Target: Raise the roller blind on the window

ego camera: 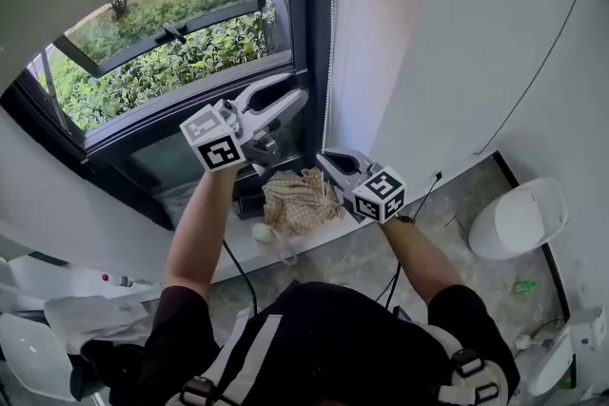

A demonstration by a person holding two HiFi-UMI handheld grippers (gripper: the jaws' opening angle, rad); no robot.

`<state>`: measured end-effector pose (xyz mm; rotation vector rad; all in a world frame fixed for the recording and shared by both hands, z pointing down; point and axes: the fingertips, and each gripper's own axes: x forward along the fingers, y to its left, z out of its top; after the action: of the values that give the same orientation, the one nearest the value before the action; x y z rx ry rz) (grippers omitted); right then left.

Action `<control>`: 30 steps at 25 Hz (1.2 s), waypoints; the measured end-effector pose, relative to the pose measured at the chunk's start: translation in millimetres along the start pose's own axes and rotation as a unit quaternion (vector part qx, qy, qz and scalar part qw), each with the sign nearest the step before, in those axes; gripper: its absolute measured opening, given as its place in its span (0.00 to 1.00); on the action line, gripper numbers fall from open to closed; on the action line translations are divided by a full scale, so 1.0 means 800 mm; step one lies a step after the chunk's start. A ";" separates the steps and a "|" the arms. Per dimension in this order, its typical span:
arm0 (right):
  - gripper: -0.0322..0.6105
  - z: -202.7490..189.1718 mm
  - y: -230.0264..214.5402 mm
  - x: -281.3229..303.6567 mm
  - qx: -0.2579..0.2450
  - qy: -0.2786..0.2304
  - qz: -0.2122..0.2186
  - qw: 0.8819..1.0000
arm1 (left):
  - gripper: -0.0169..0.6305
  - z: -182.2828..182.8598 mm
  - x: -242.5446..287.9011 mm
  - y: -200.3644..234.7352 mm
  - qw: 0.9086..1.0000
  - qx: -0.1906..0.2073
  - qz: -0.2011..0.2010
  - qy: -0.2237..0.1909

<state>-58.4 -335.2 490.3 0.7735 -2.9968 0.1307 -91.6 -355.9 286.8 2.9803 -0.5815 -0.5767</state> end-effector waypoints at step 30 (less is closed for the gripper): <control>0.07 -0.194 0.031 -0.035 -0.025 0.228 0.030 0.973 | 0.04 -0.140 0.015 -0.012 0.998 -0.022 0.028 0.051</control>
<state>-42.4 -285.9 641.2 0.5546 -2.5764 0.2032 -36.3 -353.5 385.8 2.9208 -0.6328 -0.4254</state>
